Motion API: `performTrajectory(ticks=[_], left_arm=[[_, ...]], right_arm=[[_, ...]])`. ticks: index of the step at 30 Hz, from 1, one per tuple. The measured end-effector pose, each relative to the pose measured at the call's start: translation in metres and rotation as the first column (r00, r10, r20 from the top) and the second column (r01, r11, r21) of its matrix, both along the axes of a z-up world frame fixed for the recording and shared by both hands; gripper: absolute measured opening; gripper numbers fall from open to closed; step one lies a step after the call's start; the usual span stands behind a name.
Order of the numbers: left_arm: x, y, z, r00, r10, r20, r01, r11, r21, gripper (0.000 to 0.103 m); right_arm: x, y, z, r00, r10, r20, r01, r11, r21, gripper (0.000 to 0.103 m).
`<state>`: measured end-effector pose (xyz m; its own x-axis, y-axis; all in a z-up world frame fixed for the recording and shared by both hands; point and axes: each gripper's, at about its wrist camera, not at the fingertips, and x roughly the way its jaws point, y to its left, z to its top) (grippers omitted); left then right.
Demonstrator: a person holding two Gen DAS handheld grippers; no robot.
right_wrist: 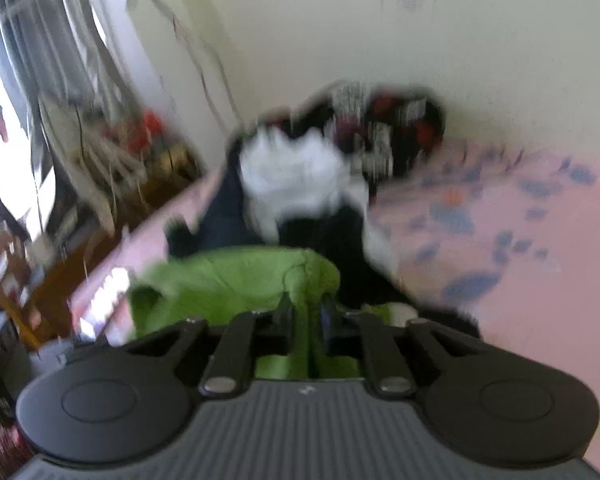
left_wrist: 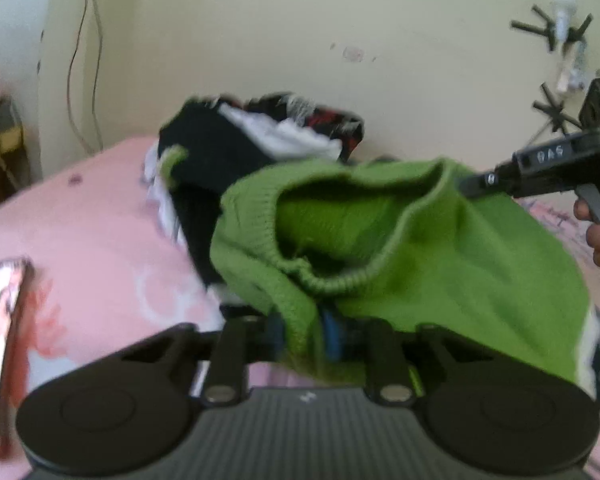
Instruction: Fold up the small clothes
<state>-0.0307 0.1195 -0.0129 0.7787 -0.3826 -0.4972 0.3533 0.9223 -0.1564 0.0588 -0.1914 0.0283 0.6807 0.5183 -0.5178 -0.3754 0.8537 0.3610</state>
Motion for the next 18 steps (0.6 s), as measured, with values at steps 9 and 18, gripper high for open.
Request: performTrajectory(ticks=[9, 18], left_arm=[[-0.057, 0.010, 0.181, 0.867, -0.011, 0.498, 0.107, 0.981, -0.164, 0.012], [-0.138, -0.058, 0.304, 0.553, 0.029, 0.833, 0.170, 0.974, -0.147, 0.011]], right_arm=[[-0.171, -0.051, 0.194, 0.785, -0.190, 0.589, 0.216, 0.976, 0.028, 0.003], [-0.329, -0.050, 0.289, 0.367, -0.335, 0.868, 0.506, 0.855, 0.116, 0.003]])
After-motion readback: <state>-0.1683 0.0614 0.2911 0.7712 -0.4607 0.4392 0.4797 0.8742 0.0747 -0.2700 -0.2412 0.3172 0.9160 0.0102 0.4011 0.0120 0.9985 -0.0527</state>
